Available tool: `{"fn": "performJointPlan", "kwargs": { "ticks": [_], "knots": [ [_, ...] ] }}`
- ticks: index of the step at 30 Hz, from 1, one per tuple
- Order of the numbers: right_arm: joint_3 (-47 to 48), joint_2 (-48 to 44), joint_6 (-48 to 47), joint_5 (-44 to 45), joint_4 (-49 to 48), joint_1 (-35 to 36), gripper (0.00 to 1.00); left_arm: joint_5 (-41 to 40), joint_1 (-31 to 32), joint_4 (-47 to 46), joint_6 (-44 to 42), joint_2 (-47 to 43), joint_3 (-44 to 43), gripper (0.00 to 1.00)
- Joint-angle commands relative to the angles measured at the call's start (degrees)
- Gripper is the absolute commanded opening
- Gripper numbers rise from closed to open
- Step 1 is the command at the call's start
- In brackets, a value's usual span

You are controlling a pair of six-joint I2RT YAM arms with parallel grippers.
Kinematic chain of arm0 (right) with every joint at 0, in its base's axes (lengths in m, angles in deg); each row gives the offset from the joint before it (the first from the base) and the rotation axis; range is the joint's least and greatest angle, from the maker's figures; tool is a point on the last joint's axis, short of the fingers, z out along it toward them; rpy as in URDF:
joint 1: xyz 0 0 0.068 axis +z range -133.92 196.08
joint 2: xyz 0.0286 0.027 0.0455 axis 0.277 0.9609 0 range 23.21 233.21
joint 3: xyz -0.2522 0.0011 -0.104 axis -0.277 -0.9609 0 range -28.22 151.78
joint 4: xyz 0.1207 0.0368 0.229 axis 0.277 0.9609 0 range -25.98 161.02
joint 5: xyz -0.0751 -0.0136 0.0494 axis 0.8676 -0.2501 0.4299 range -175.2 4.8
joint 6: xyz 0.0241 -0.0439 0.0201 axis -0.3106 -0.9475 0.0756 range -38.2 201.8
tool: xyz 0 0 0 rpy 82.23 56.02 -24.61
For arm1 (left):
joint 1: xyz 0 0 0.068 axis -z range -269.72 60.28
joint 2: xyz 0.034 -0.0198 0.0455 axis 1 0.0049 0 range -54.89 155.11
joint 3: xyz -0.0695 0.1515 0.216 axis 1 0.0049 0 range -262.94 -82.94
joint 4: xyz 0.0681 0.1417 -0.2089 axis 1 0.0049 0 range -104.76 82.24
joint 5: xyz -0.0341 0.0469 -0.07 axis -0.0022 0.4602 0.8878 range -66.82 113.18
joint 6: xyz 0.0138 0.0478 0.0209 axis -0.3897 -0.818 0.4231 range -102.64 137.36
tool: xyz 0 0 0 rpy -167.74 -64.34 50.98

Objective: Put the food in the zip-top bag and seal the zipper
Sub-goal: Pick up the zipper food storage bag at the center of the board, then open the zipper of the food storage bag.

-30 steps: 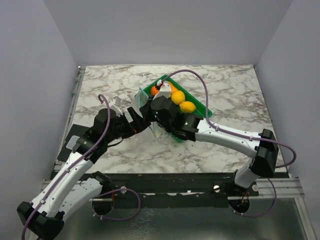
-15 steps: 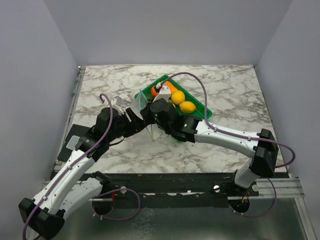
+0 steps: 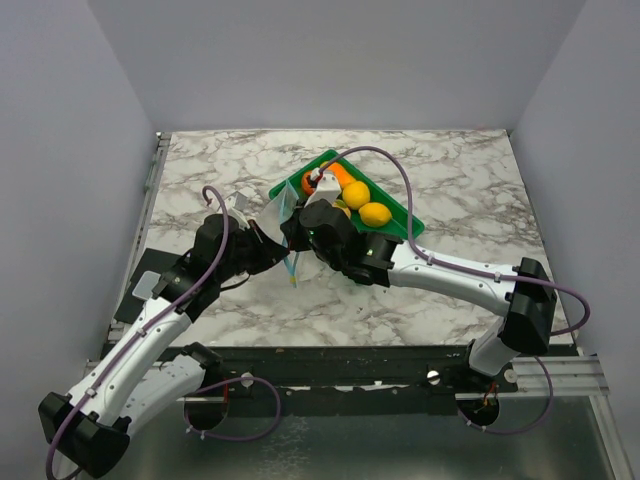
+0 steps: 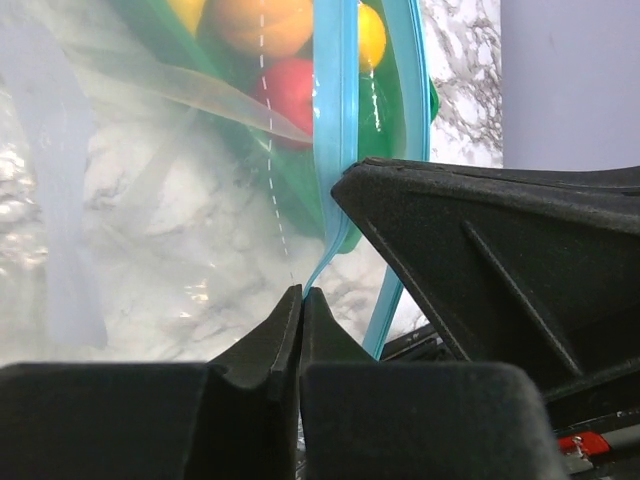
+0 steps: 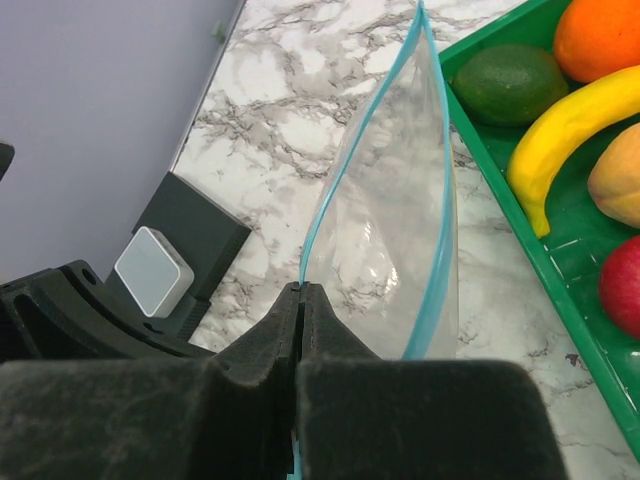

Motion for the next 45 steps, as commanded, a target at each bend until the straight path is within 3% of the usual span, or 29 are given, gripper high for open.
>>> {"fn": "performJointPlan", "kwargs": {
  "ticks": [1,5,14,25,36,45],
  "knots": [
    [-0.87,0.06,-1.43,-0.13,0.24,0.66,0.01,-1.67,0.03,-0.38,-1.10,0.13,0.19,0.00],
    [0.25,-0.86,-3.21,-0.58,1.68,0.62,0.01,-1.93,0.04,-0.29,-1.20,-0.15,0.28,0.00],
    [-0.49,-5.54,-4.46,-0.47,5.80,0.62,0.37,-2.09,0.04,0.06,-1.55,-0.33,0.58,0.00],
    [-3.08,-9.42,-2.78,2.50,10.16,0.62,0.58,-1.95,0.05,0.31,-1.47,-0.89,1.07,0.00],
    [0.62,-3.39,-1.73,4.36,12.32,0.04,0.59,-1.22,0.04,1.44,-1.82,-2.11,0.90,0.00],
    [2.18,0.26,-0.56,2.22,11.57,-1.41,0.53,-0.99,0.08,2.64,-1.99,-3.31,1.03,0.00]
  ]
}}
